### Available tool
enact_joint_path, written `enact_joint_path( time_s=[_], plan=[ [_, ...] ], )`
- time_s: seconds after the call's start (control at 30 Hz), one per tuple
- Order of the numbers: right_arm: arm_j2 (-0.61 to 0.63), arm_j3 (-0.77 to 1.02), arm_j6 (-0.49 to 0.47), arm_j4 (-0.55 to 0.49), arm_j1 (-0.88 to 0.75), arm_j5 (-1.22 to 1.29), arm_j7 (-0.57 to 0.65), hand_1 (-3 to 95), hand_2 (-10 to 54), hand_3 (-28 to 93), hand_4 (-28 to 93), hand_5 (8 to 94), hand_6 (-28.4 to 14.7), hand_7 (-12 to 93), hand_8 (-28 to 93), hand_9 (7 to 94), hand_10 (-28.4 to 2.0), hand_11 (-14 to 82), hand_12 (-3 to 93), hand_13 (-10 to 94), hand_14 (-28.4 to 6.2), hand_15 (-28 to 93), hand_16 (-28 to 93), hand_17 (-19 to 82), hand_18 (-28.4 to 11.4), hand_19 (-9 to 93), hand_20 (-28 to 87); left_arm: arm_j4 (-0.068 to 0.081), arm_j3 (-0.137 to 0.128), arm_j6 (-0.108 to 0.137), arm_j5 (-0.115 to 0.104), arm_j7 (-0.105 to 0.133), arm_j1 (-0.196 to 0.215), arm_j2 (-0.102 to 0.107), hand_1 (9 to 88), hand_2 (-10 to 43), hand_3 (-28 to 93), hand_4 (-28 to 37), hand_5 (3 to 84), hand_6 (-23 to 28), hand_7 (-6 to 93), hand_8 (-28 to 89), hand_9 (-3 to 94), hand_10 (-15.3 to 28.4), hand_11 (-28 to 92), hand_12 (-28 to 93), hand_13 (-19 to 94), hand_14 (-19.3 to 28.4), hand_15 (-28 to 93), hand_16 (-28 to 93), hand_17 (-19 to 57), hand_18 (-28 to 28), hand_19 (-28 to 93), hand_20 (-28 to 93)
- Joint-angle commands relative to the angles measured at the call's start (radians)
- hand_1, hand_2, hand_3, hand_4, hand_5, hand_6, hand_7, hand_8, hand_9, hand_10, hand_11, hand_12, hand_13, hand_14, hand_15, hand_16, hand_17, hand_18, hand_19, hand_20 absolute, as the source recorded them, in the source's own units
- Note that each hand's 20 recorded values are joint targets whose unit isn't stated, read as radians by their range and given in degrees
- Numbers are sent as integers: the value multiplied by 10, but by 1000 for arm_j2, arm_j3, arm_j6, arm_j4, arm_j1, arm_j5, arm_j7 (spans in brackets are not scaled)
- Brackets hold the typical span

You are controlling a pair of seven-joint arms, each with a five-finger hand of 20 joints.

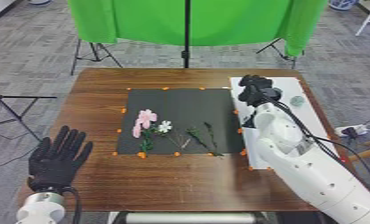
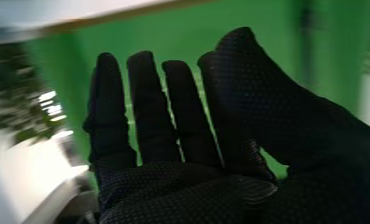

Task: Arrange flowers

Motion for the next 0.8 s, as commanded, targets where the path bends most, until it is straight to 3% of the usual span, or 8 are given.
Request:
enact_joint_path(
  time_s=[0.03, 0.1, 0.27, 0.4, 0.43, 0.47, 0.57, 0.8],
  plan=[
    [38, 22, -18, 69, 4, 27, 46, 553, -95, 816, -283, 542, -22, 141, -125, 489, -133, 95, 121, 437, -135, 193, 167, 192, -199, 675, 222, -2, 2, 20, 1, 2, 17, -7, 277, 210, 757, -283, 473, 86, 126, -80, 400, 148, 204, 129, 310, 140, 351, -46, -43, 142, 312, 168],
    [31, 17, -41, 78, 9, 24, 48, 558, -95, 812, -283, 545, -18, 142, -127, 490, -123, 93, 120, 438, -134, 186, 167, 195, -197, 674, 221, 0, 6, 20, 12, -4, 11, -4, 278, 209, 758, -283, 473, 86, 126, -80, 400, 148, 204, 129, 310, 140, 352, -46, -43, 142, 312, 169],
    [19, -16, -55, 115, 31, 54, 62, 561, -95, 803, -283, 555, -8, 147, -129, 515, -114, 103, 122, 460, -129, 181, 175, 210, -197, 683, 225, 2, 12, 17, 10, -1, 6, -3, 279, 208, 758, -283, 474, 86, 128, -80, 398, 146, 205, 129, 309, 140, 354, -46, -43, 141, 313, 169],
    [17, -24, -13, 123, 14, 36, 64, 599, -95, 726, -283, 678, 10, 159, -93, 685, -114, 131, 156, 629, -91, 206, 245, 259, -193, 707, 256, 3, 15, 21, 8, 0, 5, -8, 279, 208, 758, -283, 474, 86, 129, -81, 399, 147, 207, 129, 309, 140, 355, -47, -43, 141, 313, 170],
    [18, -24, 8, 122, 10, 33, 60, 616, -95, 697, -283, 698, 10, 168, -69, 708, -112, 116, 185, 645, -84, 200, 276, 264, -194, 711, 267, 2, 14, 19, 8, 0, 7, -9, 279, 208, 758, -283, 474, 86, 129, -81, 399, 148, 207, 129, 309, 140, 355, -47, -43, 142, 314, 170],
    [16, -18, 17, 118, 8, 38, 53, 652, -95, 640, -283, 756, 12, 200, -18, 789, -105, 73, 282, 691, -70, 198, 351, 279, -197, 731, 300, 1, 14, 19, 7, 4, 9, -10, 279, 208, 758, -283, 474, 86, 129, -81, 399, 148, 207, 129, 309, 141, 356, -47, -43, 141, 314, 170],
    [11, -2, 35, 62, -5, 55, 54, 670, -95, 626, -283, 801, 15, 248, 24, 867, -93, 99, 400, 749, -64, 241, 433, 307, -203, 761, 345, -2, 9, 27, 5, 4, 15, -8, 279, 209, 758, -283, 474, 87, 128, -82, 400, 148, 207, 128, 309, 141, 356, -48, -43, 141, 314, 169],
    [-30, -100, 66, -113, 57, 91, -99, 664, -95, 653, -283, 805, 8, 250, 28, 876, -93, 107, 434, 753, -67, 257, 446, 309, -207, 763, 359, 1, 14, 23, 8, 2, 10, -6, 279, 209, 757, -283, 475, 87, 129, -81, 402, 149, 209, 128, 309, 140, 357, -49, -43, 141, 314, 169]
  ],
)
